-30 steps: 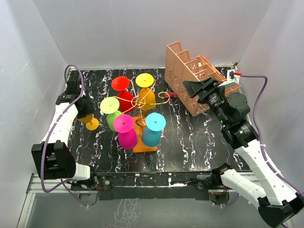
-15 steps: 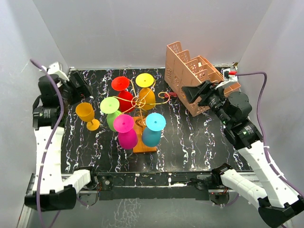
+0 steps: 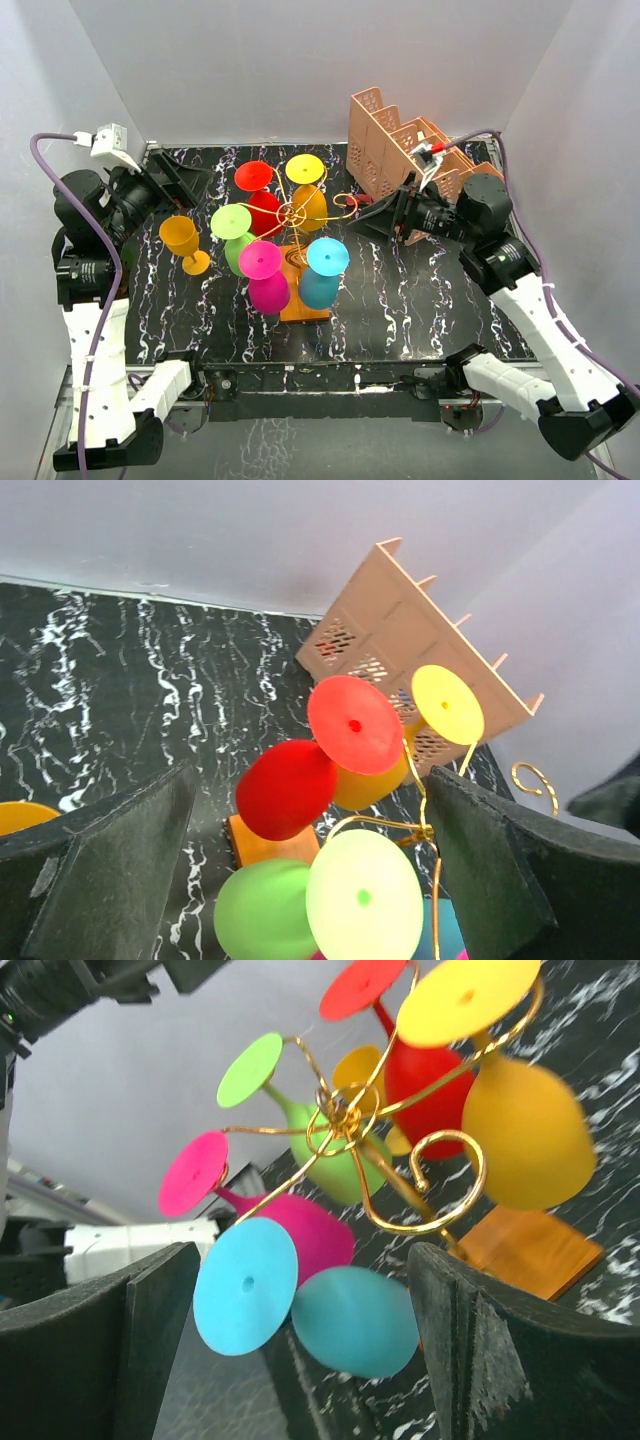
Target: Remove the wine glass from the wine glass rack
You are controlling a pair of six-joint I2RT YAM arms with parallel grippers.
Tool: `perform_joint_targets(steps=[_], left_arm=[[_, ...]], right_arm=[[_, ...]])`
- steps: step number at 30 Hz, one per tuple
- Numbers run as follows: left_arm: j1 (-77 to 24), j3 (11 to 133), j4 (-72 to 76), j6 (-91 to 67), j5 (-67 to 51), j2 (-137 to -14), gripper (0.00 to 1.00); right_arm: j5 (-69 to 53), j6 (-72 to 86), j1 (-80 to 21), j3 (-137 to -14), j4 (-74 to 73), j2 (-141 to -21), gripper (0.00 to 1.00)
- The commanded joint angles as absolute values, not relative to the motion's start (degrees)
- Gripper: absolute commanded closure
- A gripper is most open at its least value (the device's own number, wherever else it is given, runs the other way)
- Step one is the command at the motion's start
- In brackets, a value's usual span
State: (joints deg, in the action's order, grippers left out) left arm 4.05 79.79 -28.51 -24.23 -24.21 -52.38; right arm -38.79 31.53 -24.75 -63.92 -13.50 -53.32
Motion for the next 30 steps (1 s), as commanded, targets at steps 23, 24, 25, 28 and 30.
perform_joint_targets(steps=[23, 24, 25, 28, 30], left_arm=[[2.47, 80.99, -27.42, -19.25, -31.06, -52.69, 0.03], [2.34, 80.95, -27.42, -19.18, -31.11, -52.72, 0.03], [2.23, 80.87, -27.42, -19.1, -31.07, -52.8, 0.03], [2.07, 80.86, -27.51, -18.9, -30.64, -52.98, 0.03], [2.04, 80.73, -27.36, -18.94, -30.74, -53.08, 0.03]], right_arm=[[-39.51, 35.75, -35.23, -66.27, -25.09, -63.02, 0.03], [-39.75, 36.02, -35.2, -66.31, -24.88, -63.09, 0.03], [-39.87, 36.33, -35.24, -66.35, -24.75, -63.12, 0.03], [-39.19, 37.23, -35.19, -66.48, -24.3, -62.9, 0.03], [-38.62, 37.52, -35.24, -66.96, -24.3, -62.59, 0.05]])
